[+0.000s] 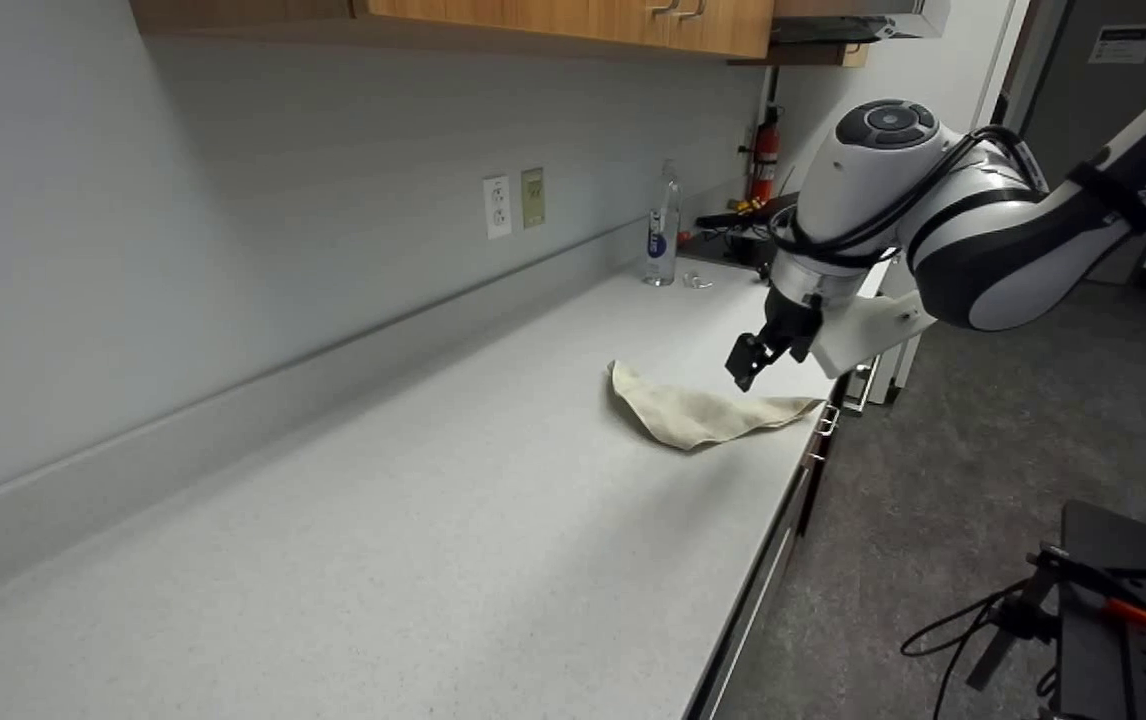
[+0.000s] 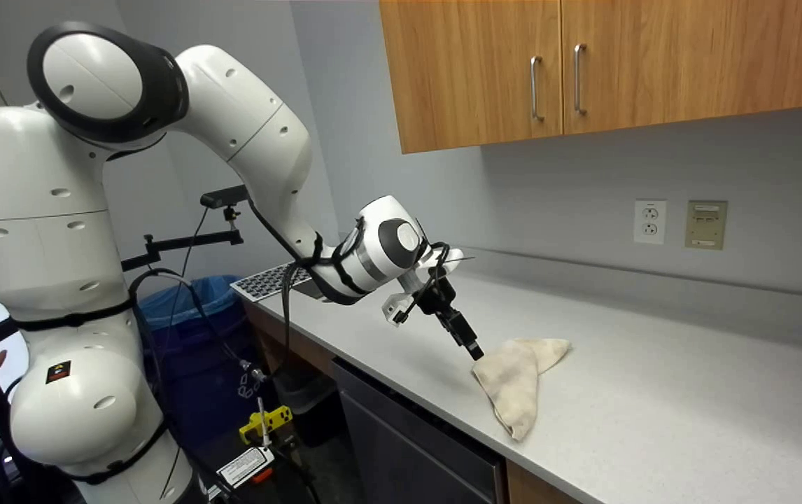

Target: Lay the cloth flat on the countertop

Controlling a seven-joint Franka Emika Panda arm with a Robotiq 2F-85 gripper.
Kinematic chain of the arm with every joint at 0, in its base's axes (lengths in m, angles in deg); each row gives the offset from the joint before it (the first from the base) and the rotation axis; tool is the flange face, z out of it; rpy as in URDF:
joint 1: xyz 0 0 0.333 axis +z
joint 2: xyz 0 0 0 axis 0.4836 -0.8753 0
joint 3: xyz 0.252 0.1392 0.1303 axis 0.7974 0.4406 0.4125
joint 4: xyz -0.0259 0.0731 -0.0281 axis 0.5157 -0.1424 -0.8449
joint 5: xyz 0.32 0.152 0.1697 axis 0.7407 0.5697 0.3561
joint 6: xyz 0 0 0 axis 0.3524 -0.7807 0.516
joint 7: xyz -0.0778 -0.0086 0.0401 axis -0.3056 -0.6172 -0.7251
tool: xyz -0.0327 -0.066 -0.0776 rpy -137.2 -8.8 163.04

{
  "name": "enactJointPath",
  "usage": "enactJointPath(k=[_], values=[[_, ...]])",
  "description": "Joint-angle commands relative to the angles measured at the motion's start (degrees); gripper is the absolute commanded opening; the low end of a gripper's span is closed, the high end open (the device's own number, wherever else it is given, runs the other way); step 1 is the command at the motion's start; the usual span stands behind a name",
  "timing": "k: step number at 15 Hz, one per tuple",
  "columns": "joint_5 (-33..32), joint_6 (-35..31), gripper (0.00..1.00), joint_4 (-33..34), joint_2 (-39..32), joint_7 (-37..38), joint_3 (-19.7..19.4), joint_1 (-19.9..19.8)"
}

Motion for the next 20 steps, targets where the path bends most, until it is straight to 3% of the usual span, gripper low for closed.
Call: enactJointPath(k=[1,3,7,9,14,20], values=[[9.46,-4.20,1.00,2.21,-4.47,-8.72,2.30,-1.09],[13.74,-3.65,1.00,4.02,-7.04,-9.16,3.33,-0.87],[16.17,-3.36,1.00,8.86,-11.50,-7.68,4.25,-0.48],[17.34,-3.35,1.00,6.77,-10.00,-8.66,0.01,3.68],[18.88,-3.36,1.00,8.71,-11.19,-9.15,-0.57,4.91],[23.17,-6.93,1.00,11.38,-16.07,4.68,-6.86,9.36]])
